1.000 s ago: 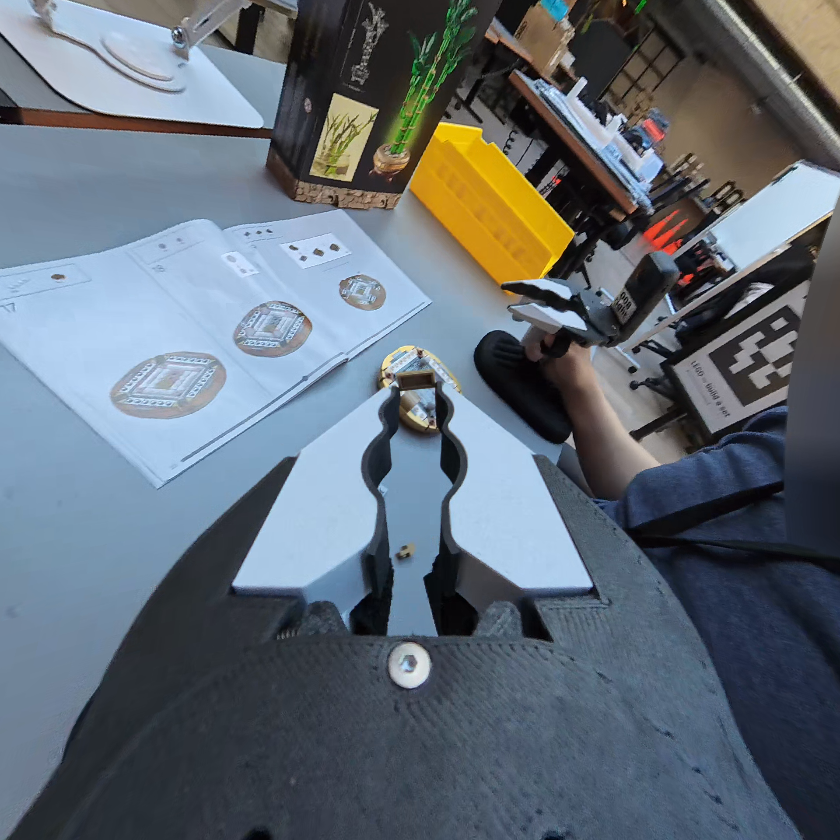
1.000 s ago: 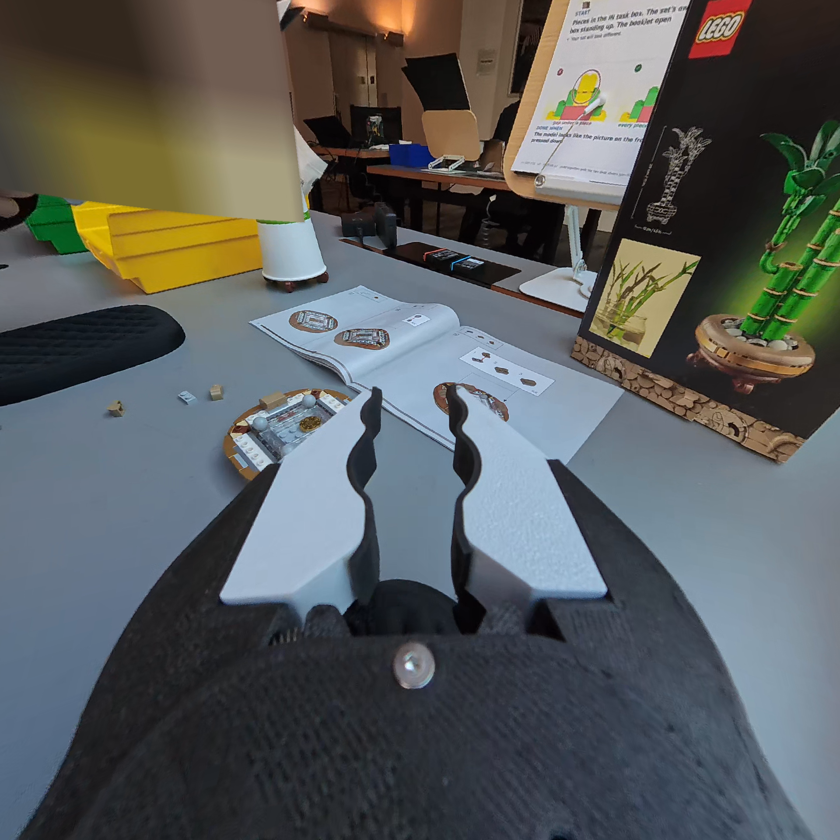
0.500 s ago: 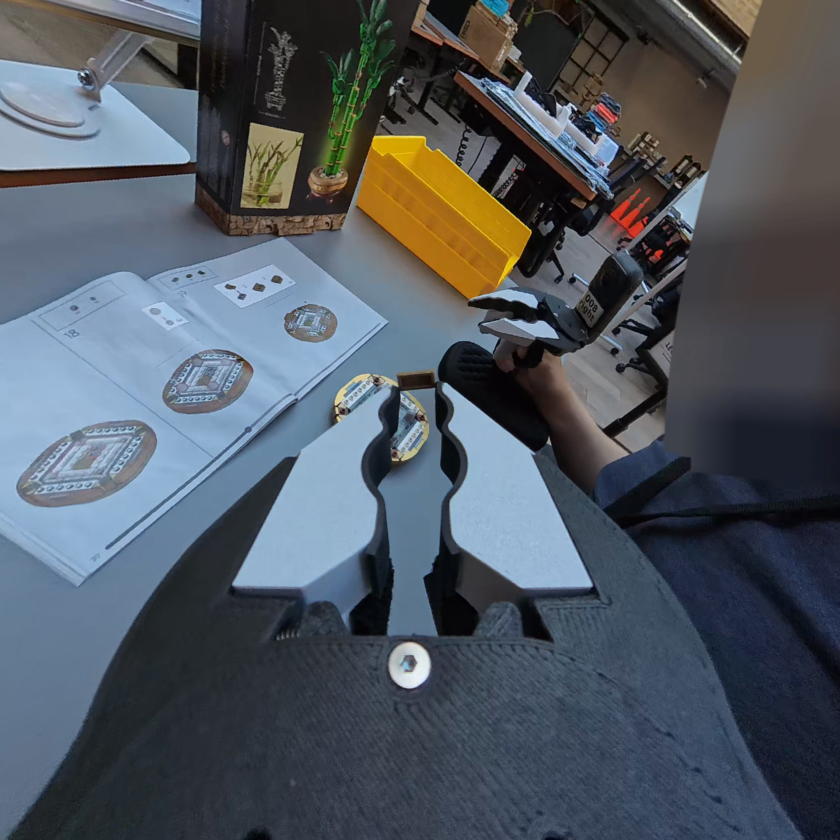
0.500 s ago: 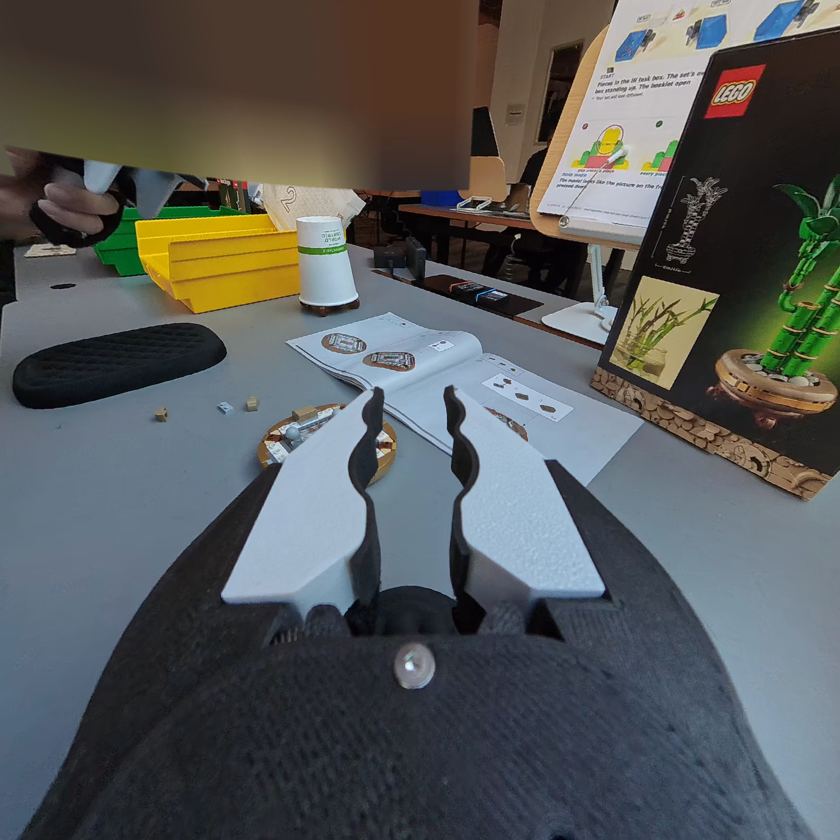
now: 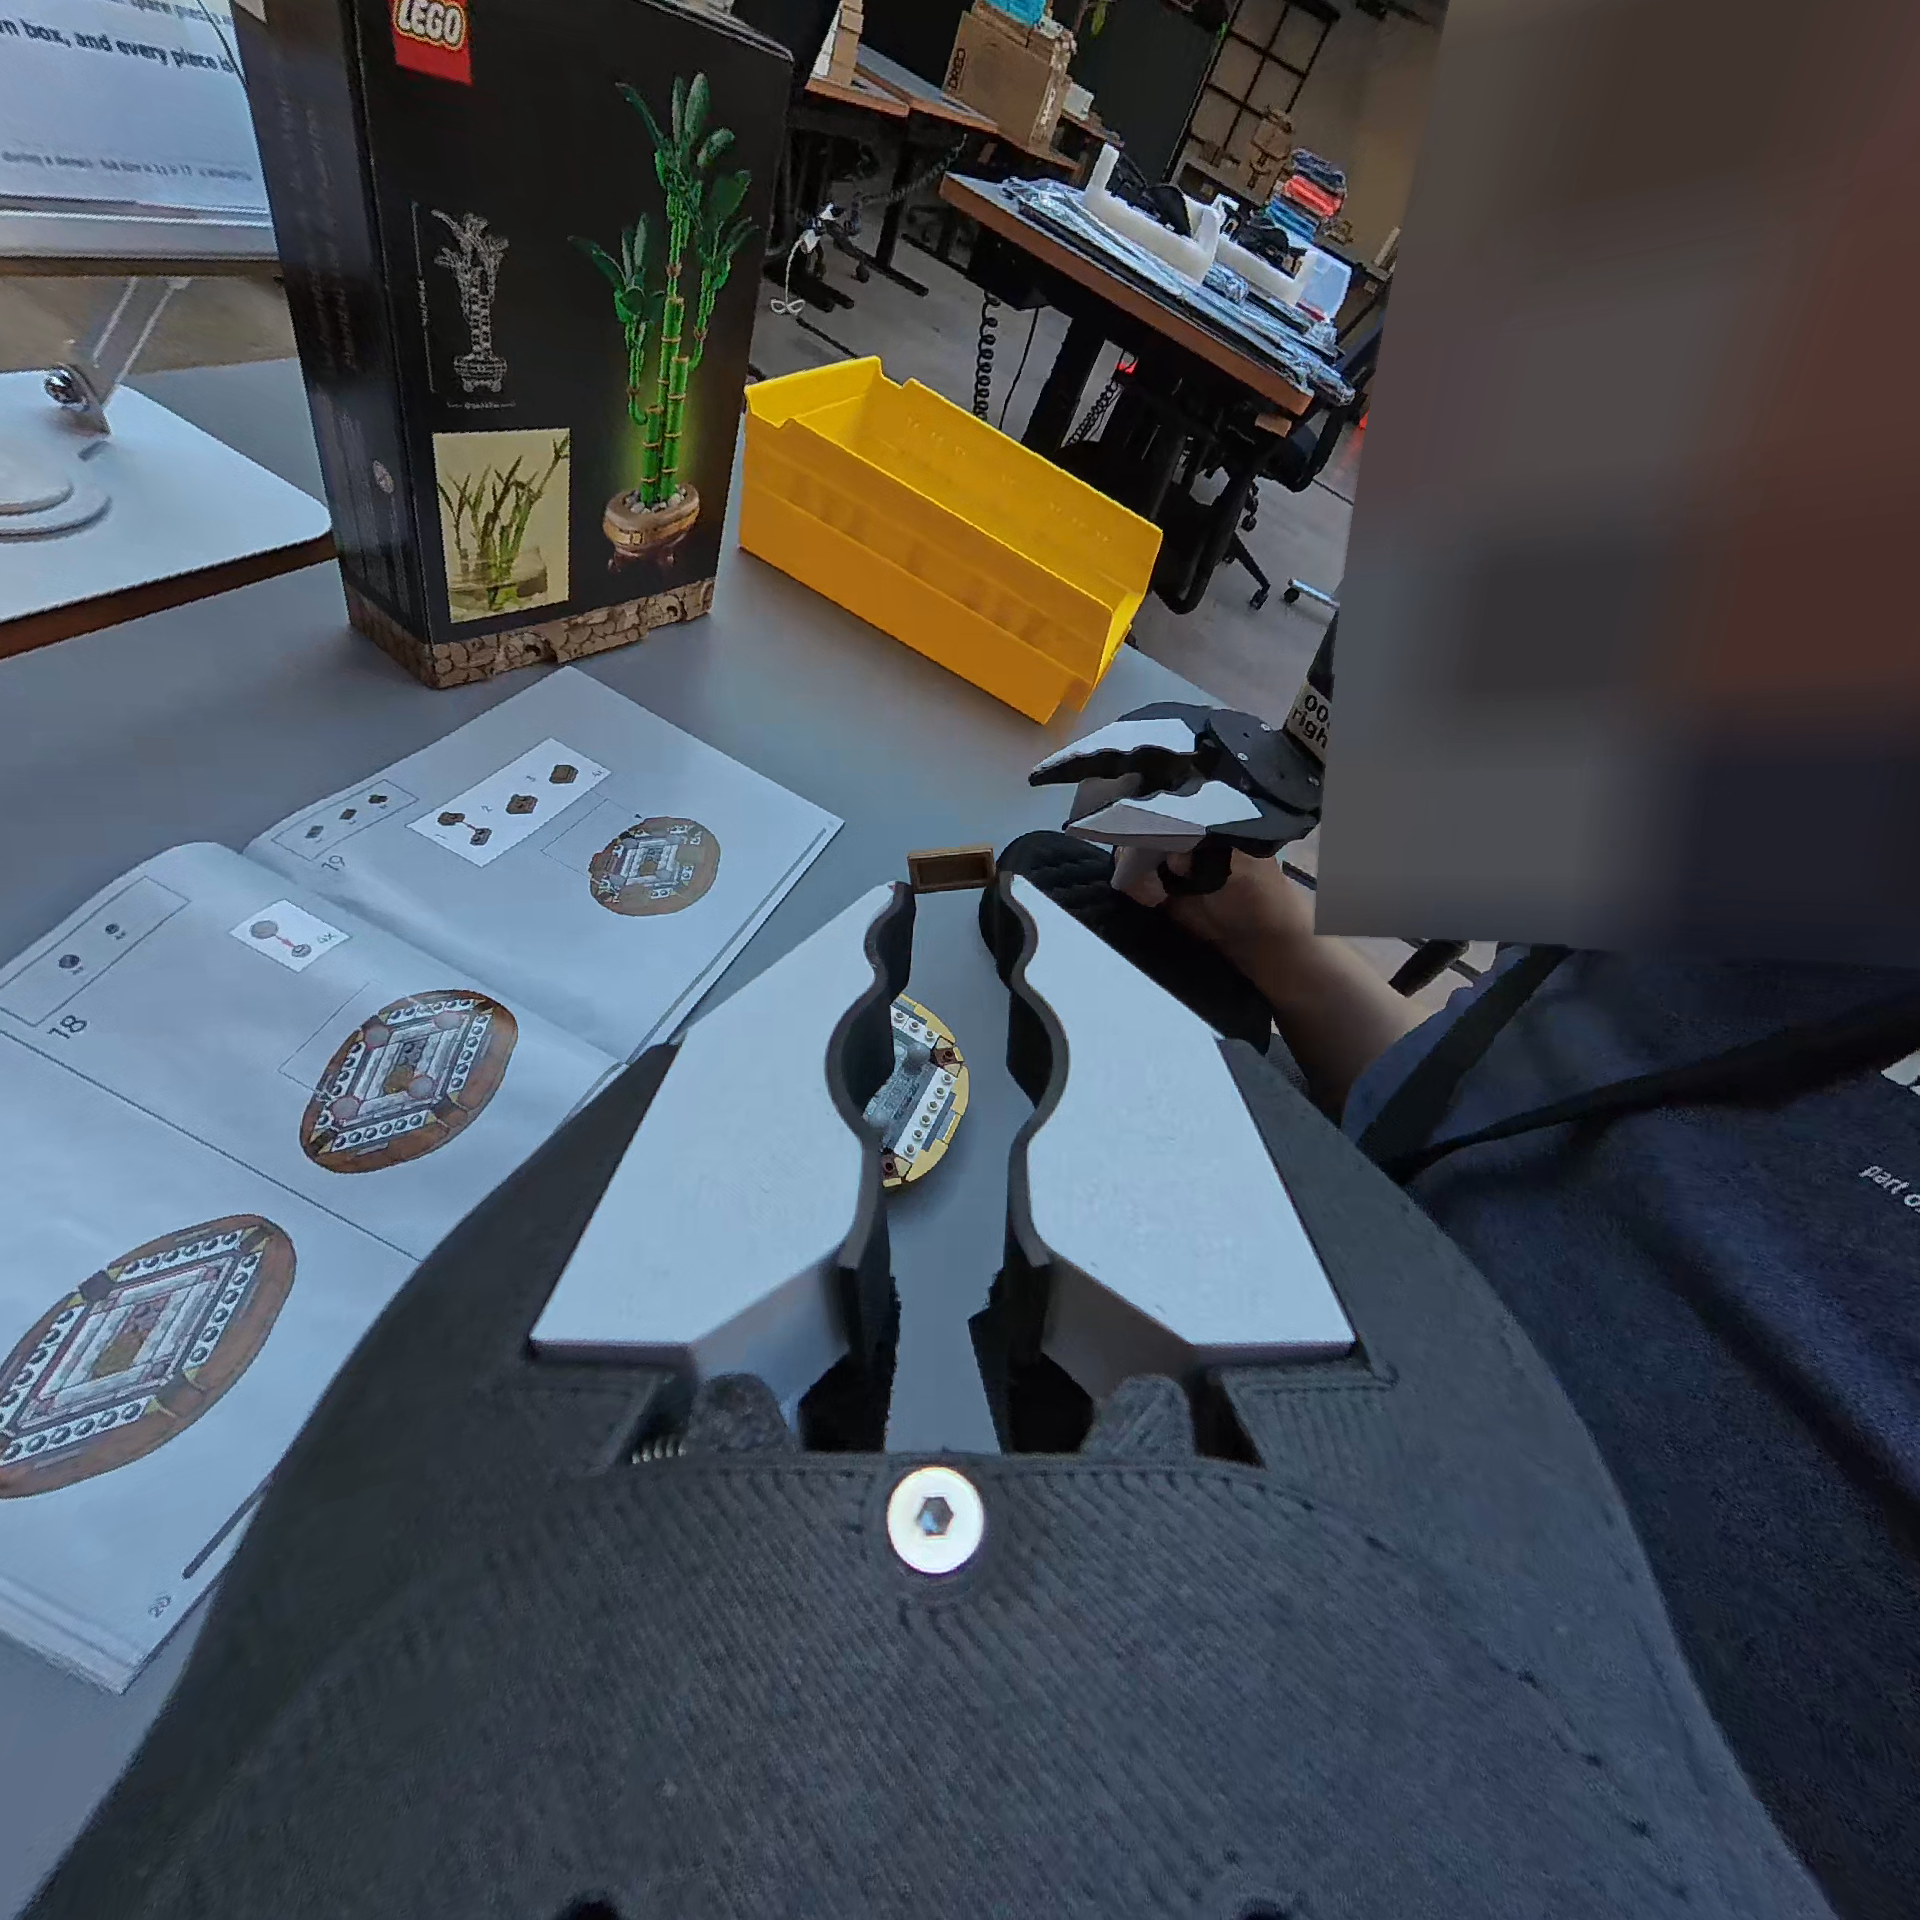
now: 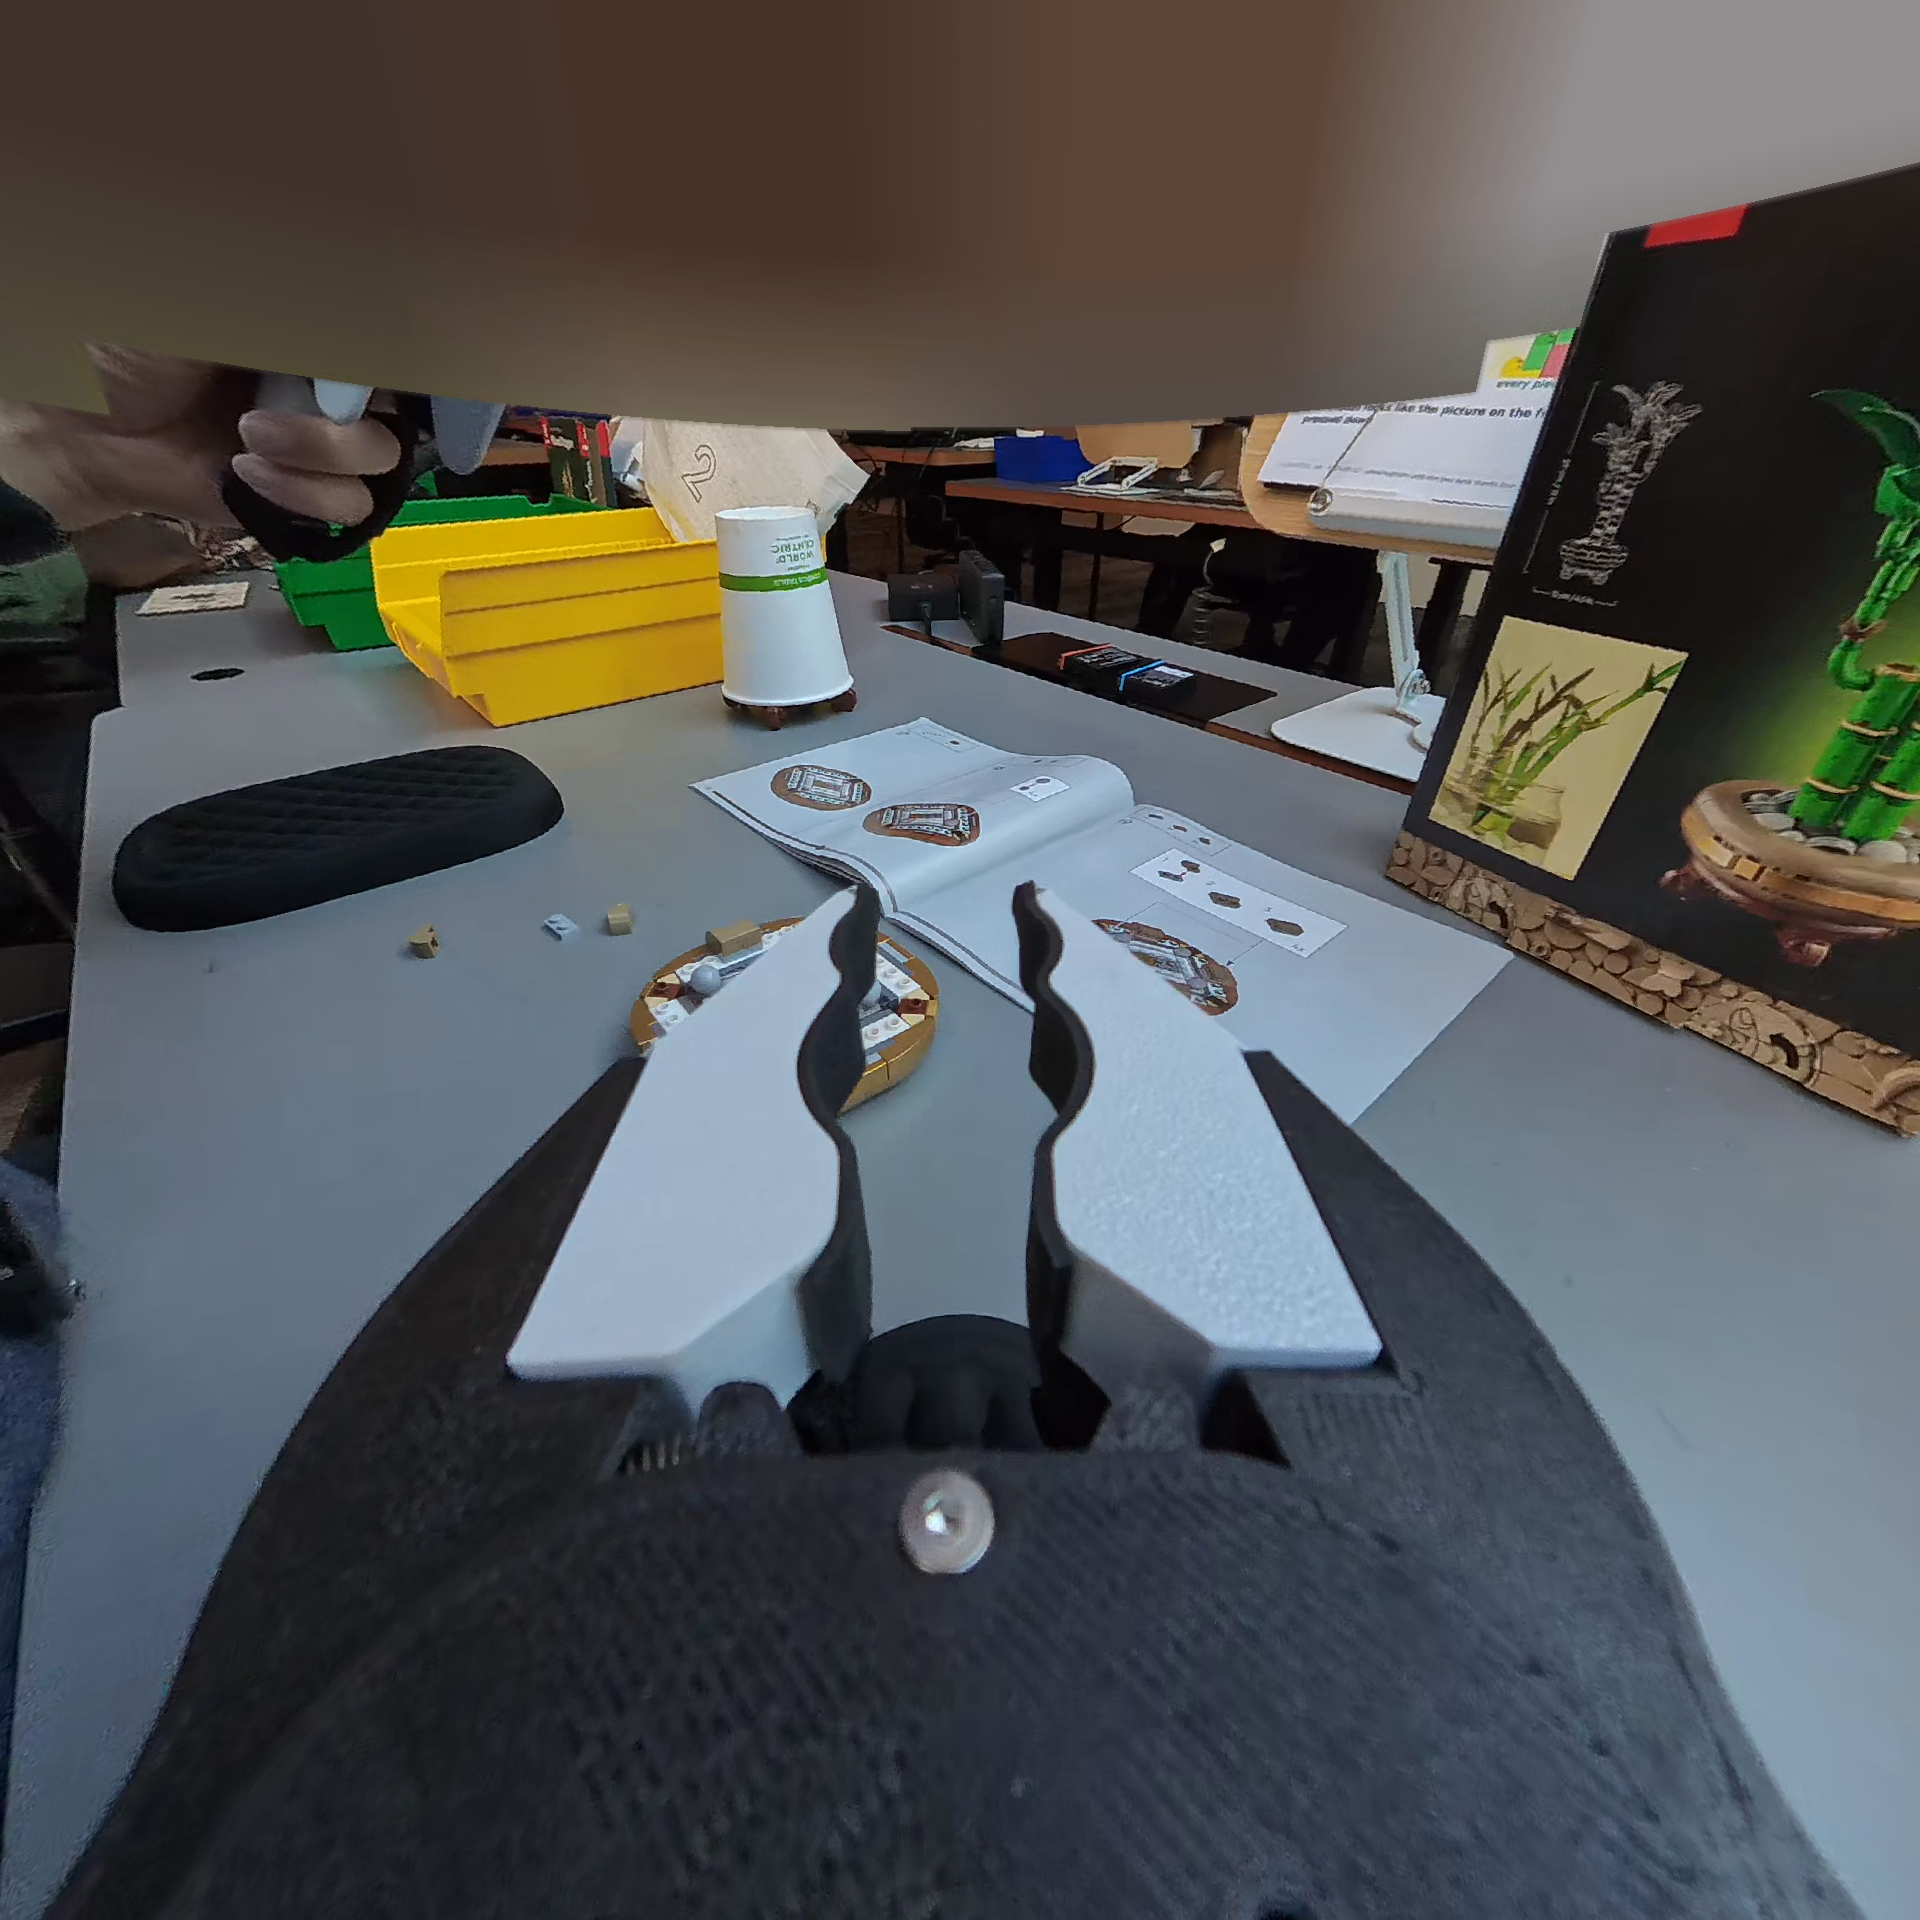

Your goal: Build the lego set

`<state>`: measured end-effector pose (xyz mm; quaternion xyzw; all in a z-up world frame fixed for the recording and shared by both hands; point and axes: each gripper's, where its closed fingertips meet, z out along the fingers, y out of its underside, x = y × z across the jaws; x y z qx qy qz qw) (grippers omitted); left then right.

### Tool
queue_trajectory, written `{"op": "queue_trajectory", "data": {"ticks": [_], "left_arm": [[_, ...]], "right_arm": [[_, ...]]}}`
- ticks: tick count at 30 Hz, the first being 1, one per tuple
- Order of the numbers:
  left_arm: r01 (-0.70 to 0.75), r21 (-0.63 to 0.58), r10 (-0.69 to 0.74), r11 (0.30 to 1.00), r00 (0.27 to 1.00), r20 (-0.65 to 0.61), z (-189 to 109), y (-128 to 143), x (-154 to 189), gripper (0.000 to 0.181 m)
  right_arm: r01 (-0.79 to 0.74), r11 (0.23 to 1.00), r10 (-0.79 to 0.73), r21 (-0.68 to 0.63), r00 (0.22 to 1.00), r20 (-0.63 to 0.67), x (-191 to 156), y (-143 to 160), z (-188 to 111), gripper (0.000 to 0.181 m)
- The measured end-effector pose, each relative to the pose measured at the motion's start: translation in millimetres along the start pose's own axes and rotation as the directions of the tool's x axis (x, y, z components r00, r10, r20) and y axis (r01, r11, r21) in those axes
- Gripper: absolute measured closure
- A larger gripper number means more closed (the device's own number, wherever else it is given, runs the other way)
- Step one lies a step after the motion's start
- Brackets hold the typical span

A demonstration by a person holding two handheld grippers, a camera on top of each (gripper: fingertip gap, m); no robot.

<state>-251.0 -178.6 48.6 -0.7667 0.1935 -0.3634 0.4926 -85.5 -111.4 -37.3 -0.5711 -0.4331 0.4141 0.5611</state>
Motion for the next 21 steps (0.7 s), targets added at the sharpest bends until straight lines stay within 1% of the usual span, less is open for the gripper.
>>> {"op": "queue_trajectory", "data": {"ticks": [4,9,13,17,21], "left_arm": [[-0.002,-0.014,0.002,1.0,1.0,-0.008,11.4,0.0,-1.1,0.167],[-0.006,-0.032,0.006,0.999,1.0,-0.009,22.9,0.4,-6.0,0.167],[0.002,-0.035,-0.003,0.999,1.0,-0.016,24.6,3.2,-6.7,0.167],[0.033,-0.031,-0.034,0.999,0.999,-0.022,22.6,12.2,-8.7,0.167],[0.062,0.015,-0.062,0.998,0.997,-0.051,16.4,16.7,-8.3,0.167]], "right_arm": [[0.039,0.998,-0.039,0.046,0.999,-0.006,-0.8,-7.9,-4.2,0.157],[-0.036,0.992,0.036,0.119,0.999,0.0,6.9,-17.1,-12.9,0.158],[-0.069,0.985,0.07,0.156,0.998,-0.002,11.8,-21.6,-17.9,0.157],[-0.05,0.99,0.052,0.134,0.999,-0.005,11.0,-18.6,-15.2,0.158],[-0.007,0.996,0.009,0.094,1.0,-0.017,10.0,-13.3,-10.0,0.158]]}}
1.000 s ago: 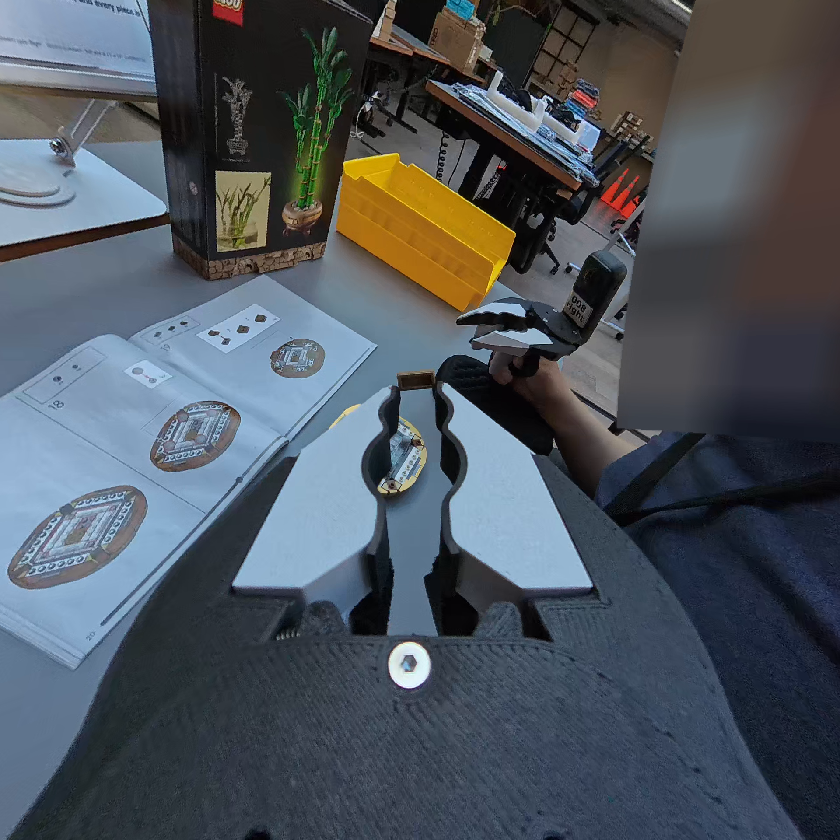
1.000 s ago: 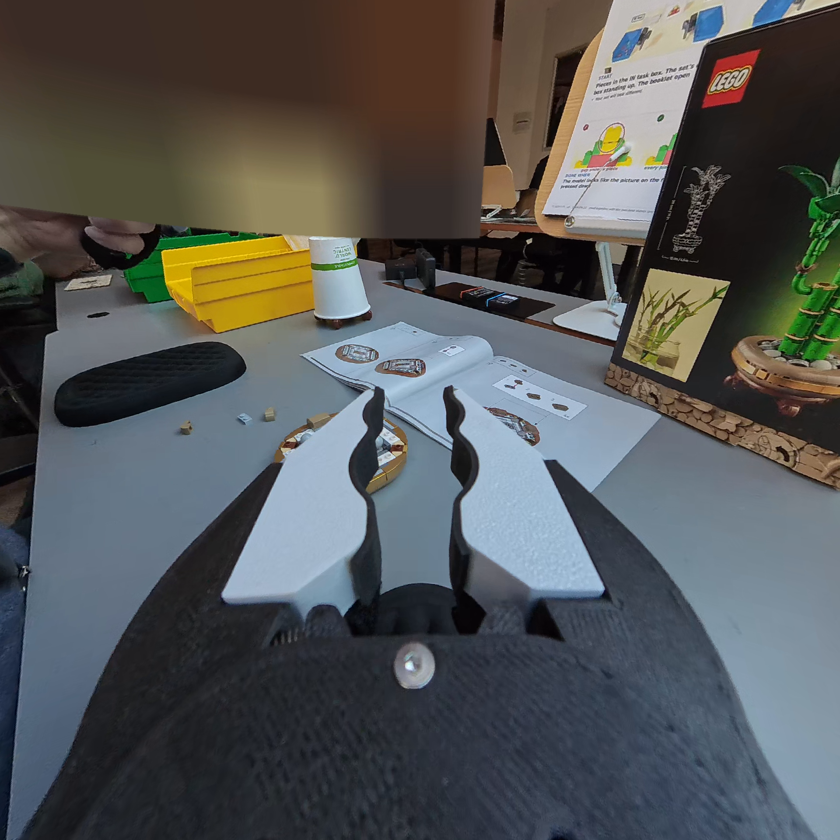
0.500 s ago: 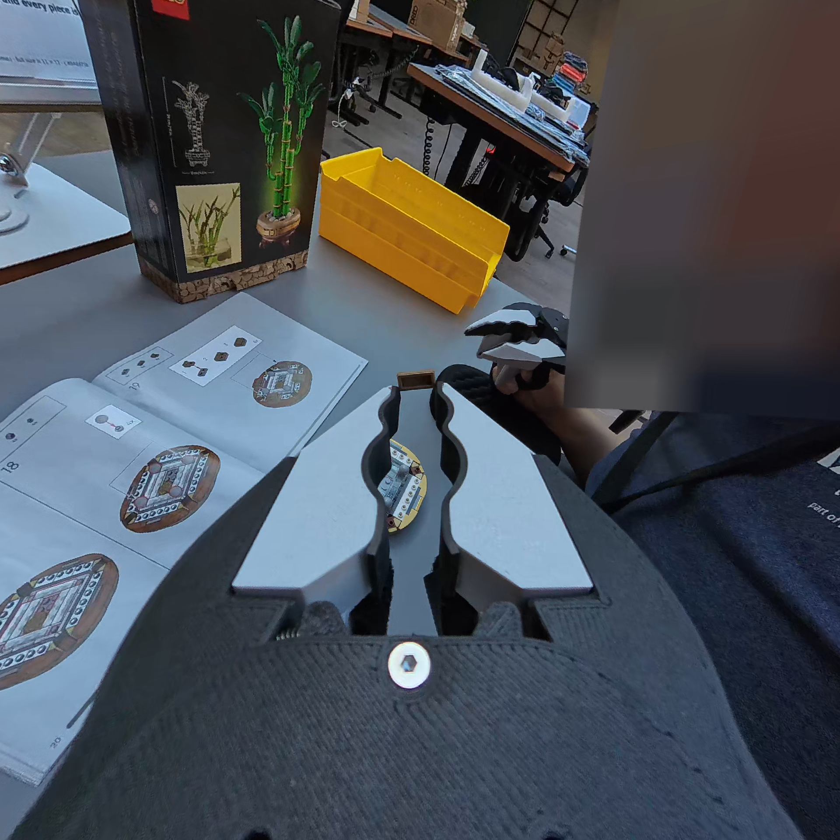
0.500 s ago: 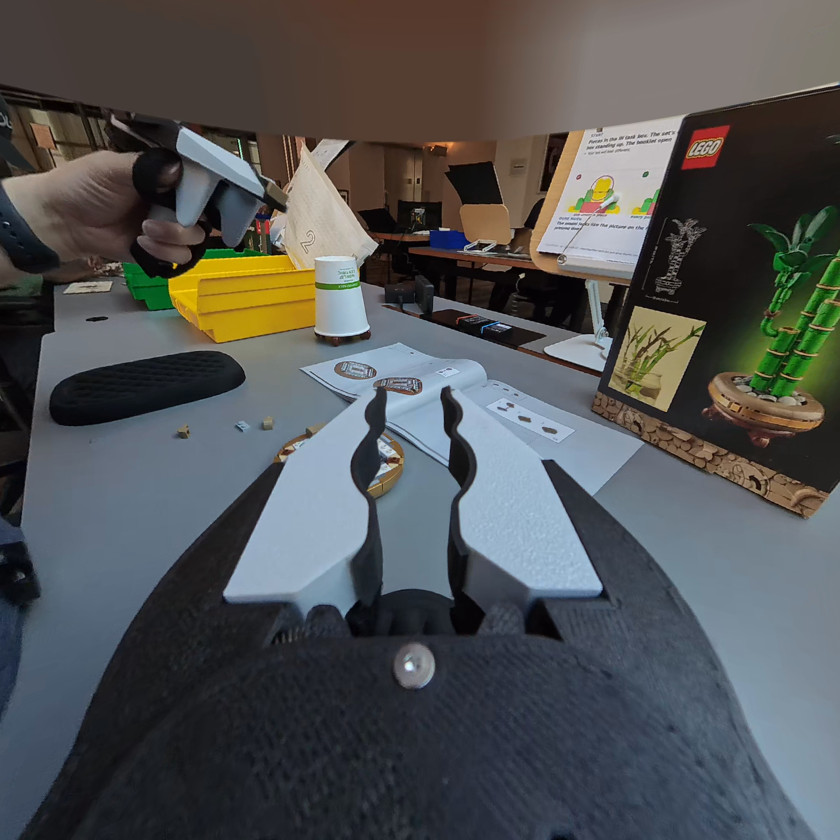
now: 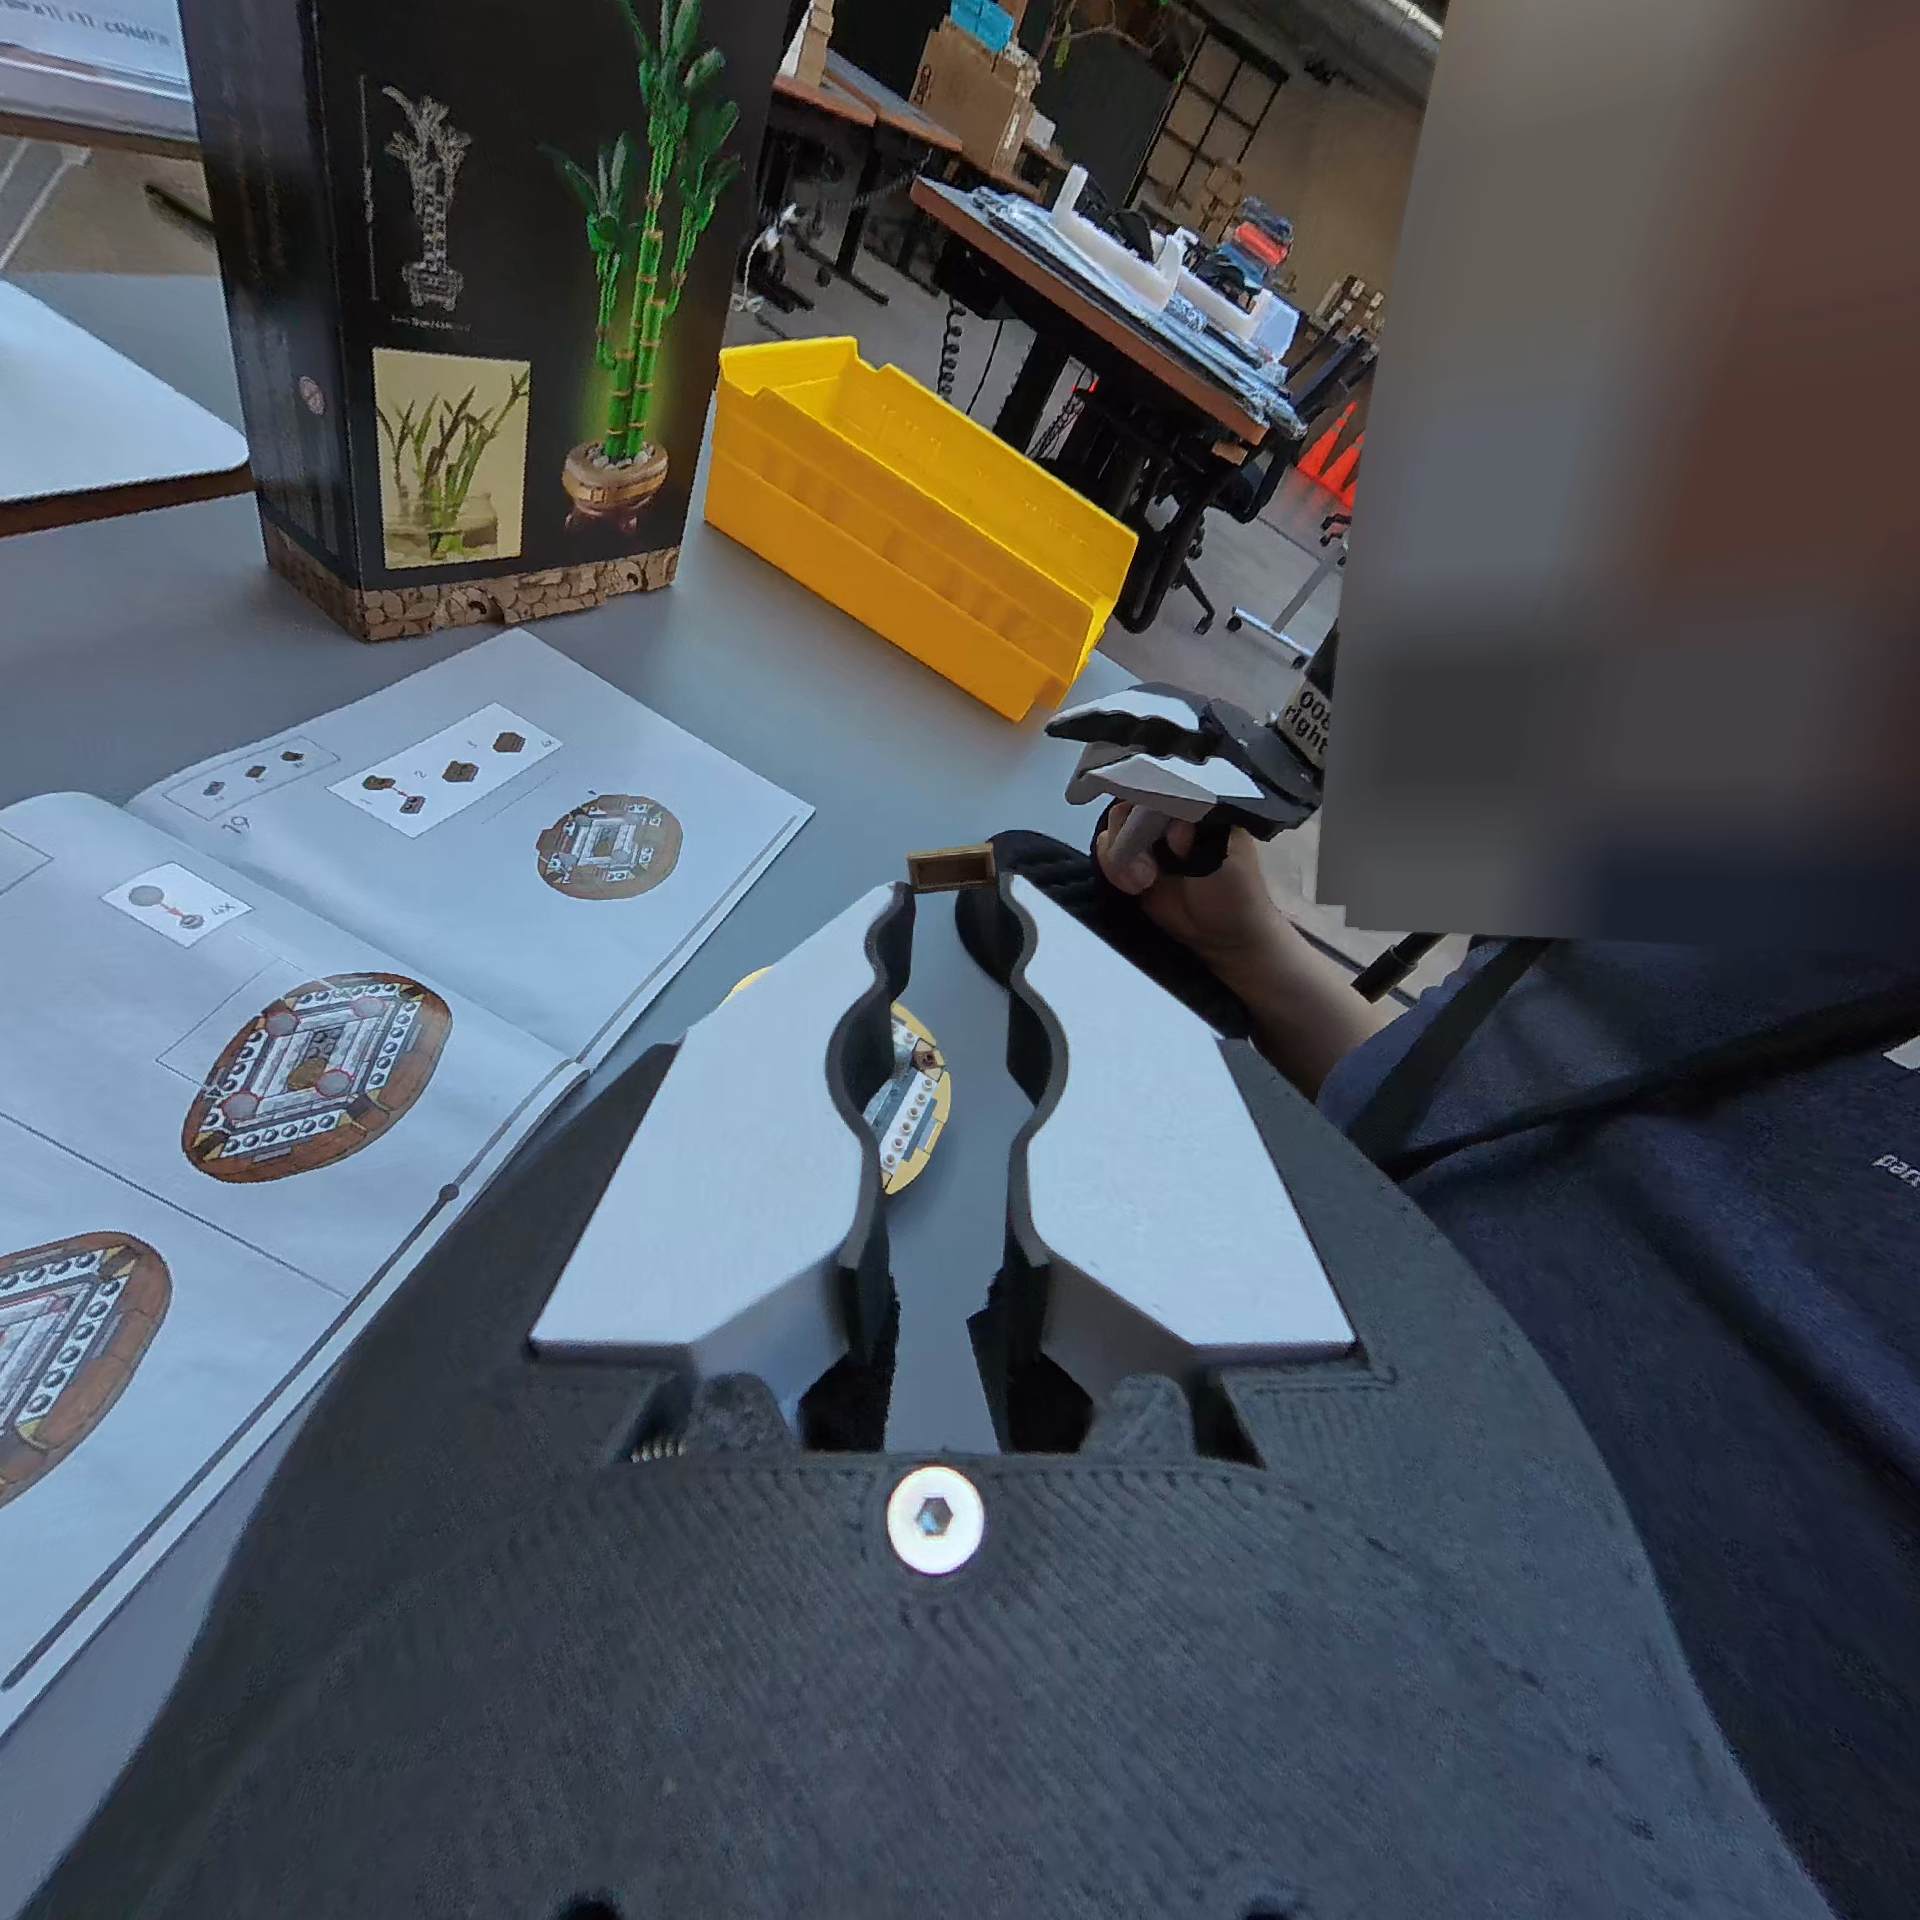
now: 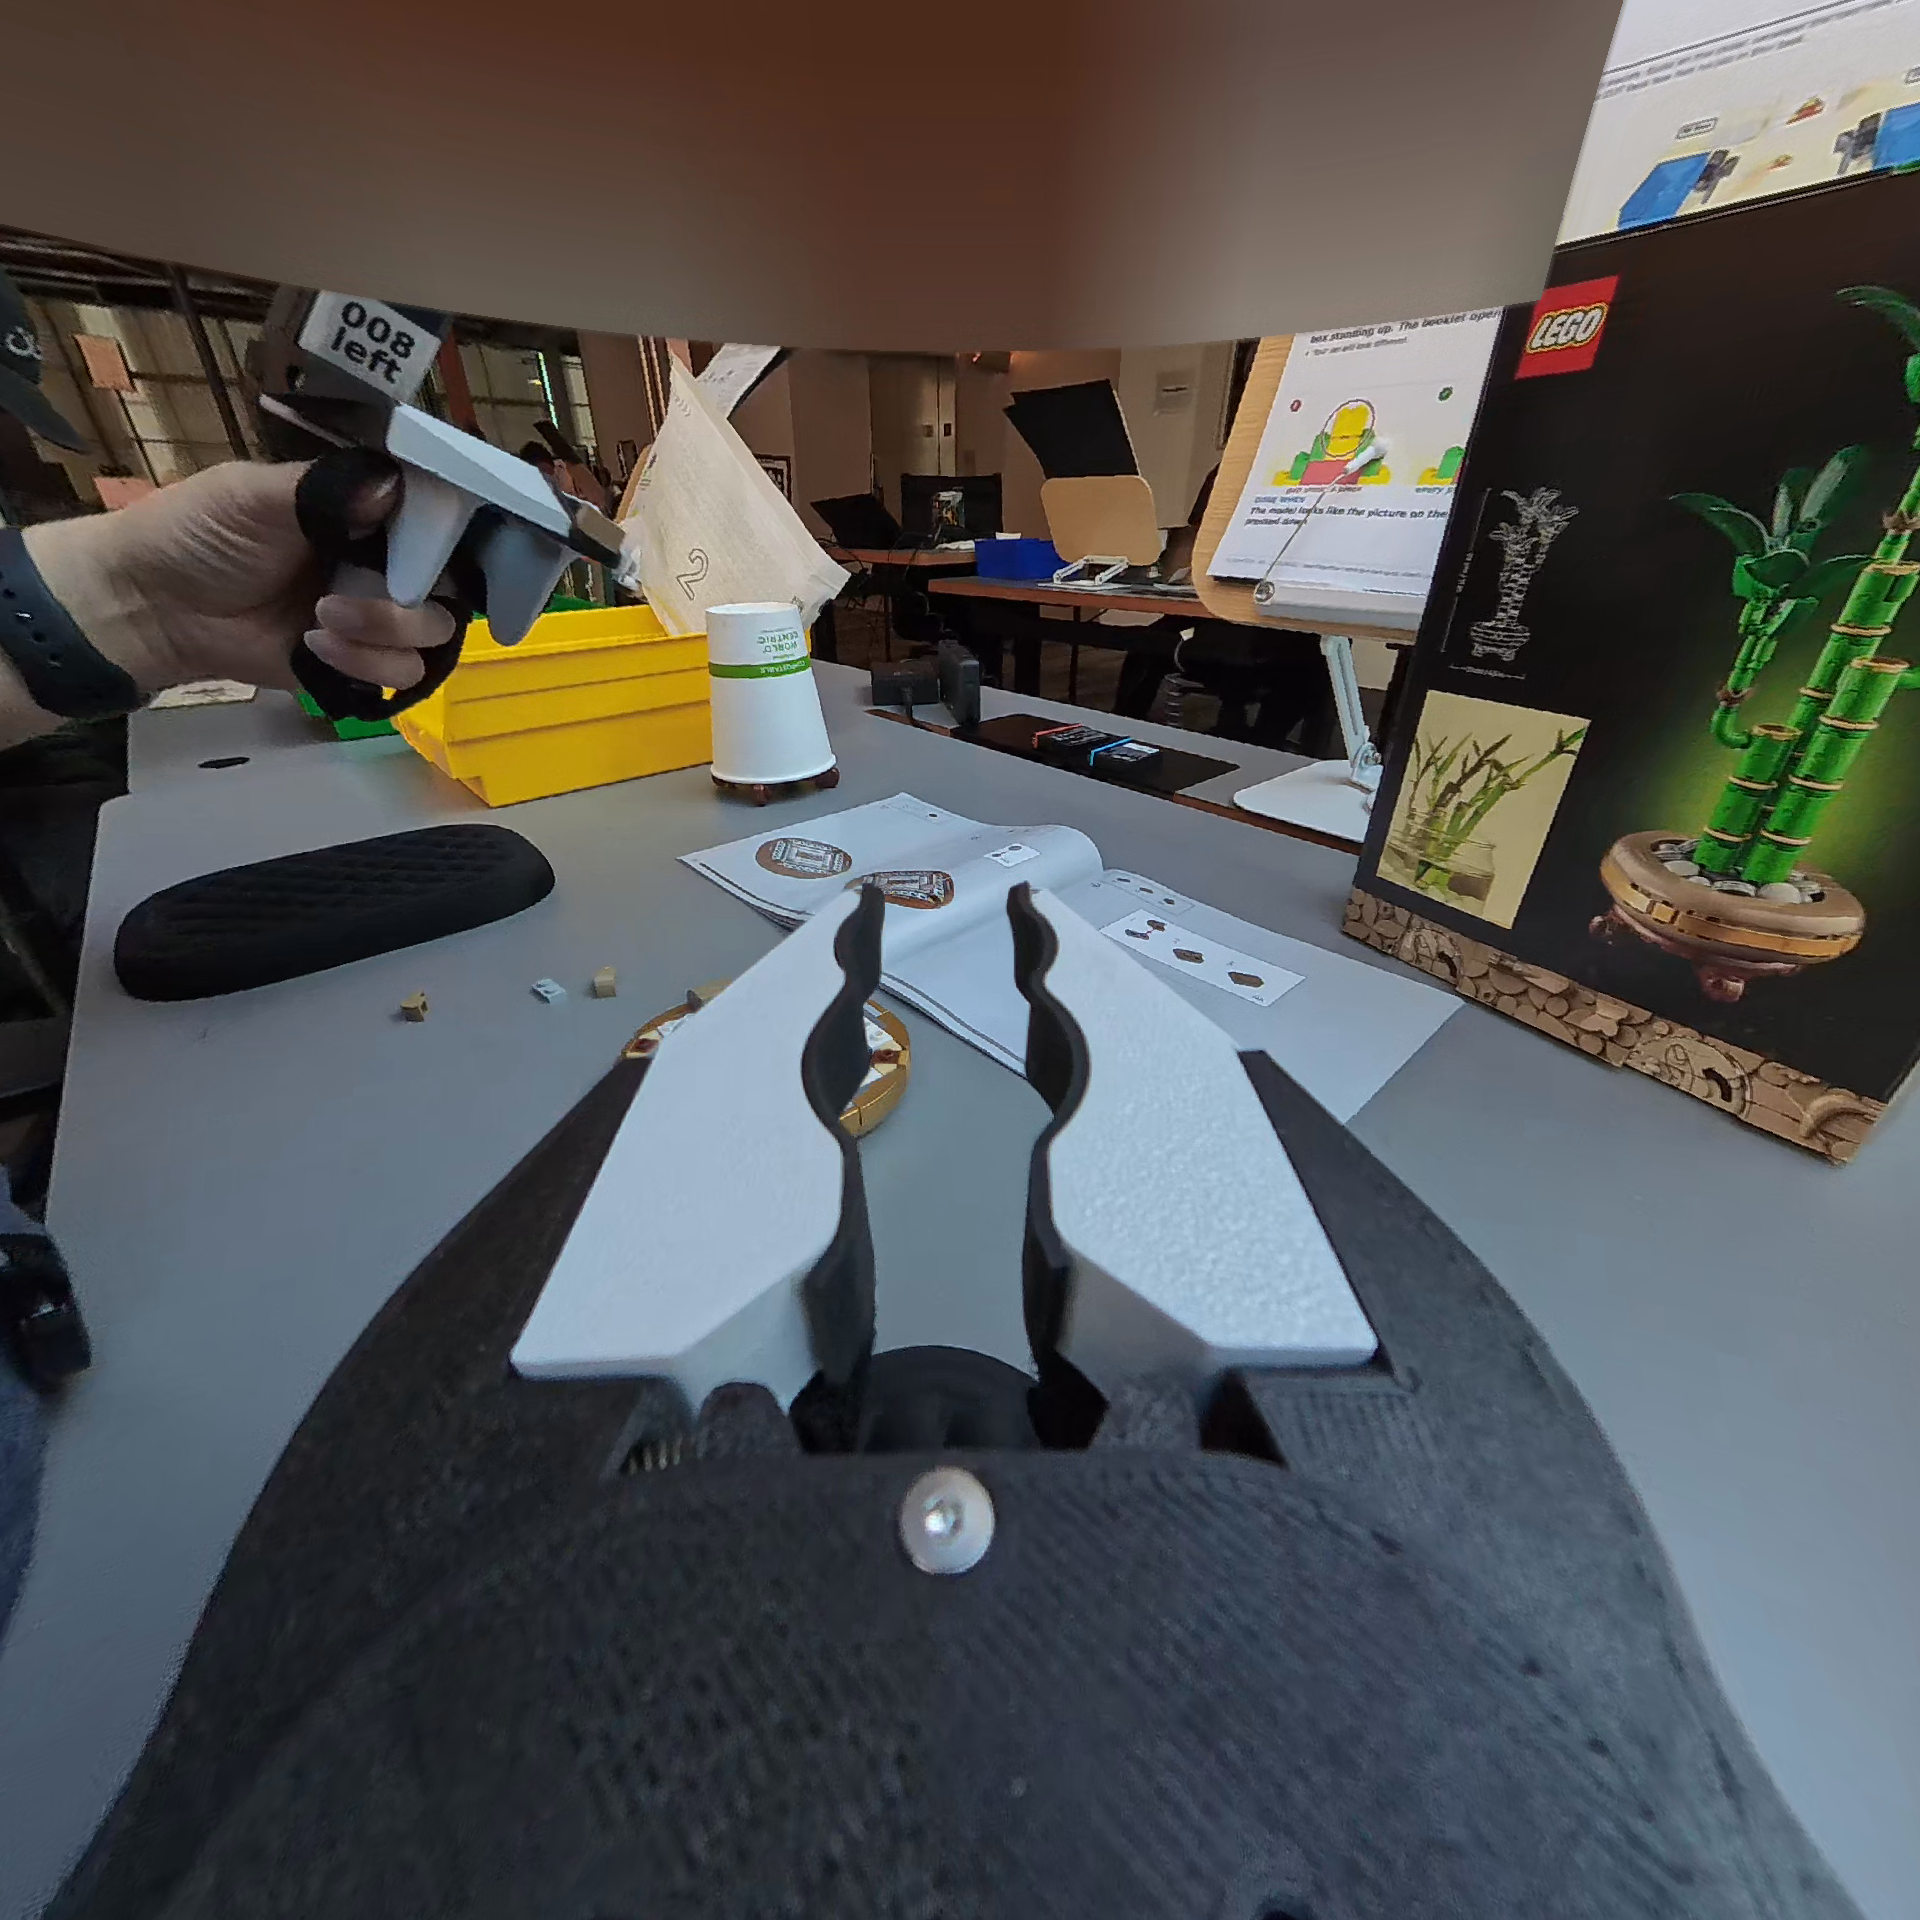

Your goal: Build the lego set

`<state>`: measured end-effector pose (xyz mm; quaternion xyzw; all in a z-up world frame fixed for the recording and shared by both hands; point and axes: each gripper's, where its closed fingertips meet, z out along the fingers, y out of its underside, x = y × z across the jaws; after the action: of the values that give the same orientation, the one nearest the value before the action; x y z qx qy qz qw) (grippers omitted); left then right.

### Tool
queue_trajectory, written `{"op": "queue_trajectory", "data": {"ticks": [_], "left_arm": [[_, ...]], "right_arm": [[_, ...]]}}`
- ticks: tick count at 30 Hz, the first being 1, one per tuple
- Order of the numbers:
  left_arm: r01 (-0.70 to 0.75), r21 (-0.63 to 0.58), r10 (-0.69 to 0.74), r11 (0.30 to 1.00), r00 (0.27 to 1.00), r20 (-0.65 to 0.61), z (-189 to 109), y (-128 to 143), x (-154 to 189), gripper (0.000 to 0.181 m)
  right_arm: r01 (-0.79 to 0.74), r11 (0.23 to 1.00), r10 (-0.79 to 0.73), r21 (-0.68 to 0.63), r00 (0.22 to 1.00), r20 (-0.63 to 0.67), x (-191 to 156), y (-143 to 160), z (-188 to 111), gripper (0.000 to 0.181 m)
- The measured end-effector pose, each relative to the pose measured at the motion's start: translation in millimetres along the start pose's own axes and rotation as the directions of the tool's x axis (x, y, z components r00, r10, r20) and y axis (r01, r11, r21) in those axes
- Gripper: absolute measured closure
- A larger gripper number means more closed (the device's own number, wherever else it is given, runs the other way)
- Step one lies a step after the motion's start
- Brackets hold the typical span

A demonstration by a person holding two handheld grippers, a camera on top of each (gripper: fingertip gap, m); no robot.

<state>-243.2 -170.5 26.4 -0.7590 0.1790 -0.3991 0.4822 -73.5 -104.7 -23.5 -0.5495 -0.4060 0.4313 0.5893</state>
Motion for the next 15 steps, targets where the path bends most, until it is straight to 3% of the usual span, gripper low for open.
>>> {"op": "queue_trajectory", "data": {"ticks": [4,11,15], "left_arm": [[-0.031,0.051,0.032,0.998,0.999,-0.008,-10.8,3.6,3.0,0.167],[0.083,0.07,-0.085,0.994,0.996,0.036,-25.7,26.0,-10.5,0.167],[0.147,0.068,-0.149,0.987,0.988,0.03,-28.3,43.5,-11.6,0.167]], "right_arm": [[0.03,0.999,-0.03,-0.018,1.0,-0.007,0.6,2.7,3.2,0.158],[0.061,0.997,-0.061,-0.042,0.998,0.002,-1.7,7.3,8.6,0.157],[0.084,0.996,-0.084,0.013,0.996,-0.024,-2.0,-4.4,5.3,0.158]]}}
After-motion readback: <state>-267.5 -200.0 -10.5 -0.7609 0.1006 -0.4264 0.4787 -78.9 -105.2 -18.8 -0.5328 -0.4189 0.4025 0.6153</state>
